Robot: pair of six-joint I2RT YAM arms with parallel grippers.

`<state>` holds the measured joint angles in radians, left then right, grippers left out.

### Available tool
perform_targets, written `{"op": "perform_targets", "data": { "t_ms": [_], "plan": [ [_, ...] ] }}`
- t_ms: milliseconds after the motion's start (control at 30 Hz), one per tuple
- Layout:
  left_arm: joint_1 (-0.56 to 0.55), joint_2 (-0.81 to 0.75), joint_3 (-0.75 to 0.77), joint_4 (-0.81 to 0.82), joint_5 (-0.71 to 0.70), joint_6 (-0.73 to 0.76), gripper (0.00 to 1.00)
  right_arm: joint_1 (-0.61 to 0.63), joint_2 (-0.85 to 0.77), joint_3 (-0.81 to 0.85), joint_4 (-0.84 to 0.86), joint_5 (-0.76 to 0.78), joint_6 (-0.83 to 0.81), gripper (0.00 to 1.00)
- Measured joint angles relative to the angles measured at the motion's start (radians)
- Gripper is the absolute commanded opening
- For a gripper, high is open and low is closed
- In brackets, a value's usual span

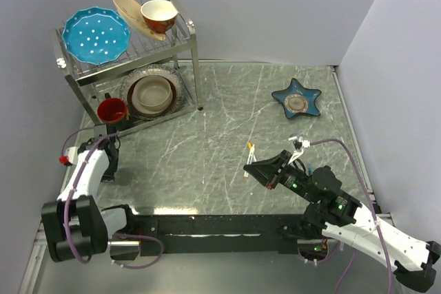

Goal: Insert the pens into the pen caps

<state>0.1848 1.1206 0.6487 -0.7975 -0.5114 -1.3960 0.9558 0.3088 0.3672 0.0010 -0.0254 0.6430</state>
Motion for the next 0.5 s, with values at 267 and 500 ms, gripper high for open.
{"op": "perform_targets", "data": {
  "t_ms": [267,500],
  "plan": [
    [0.001,0.066,0.07,-0.066,0.002,-0.092,0.72,0.0,0.031,0.022,-0.028,-0.001,-0.04,0.0],
    [0.003,0.005,0.093,-0.125,0.0,-0.222,0.71,0.0,0.064,0.089,-0.12,-0.004,-0.068,0.0]
  ]
}}
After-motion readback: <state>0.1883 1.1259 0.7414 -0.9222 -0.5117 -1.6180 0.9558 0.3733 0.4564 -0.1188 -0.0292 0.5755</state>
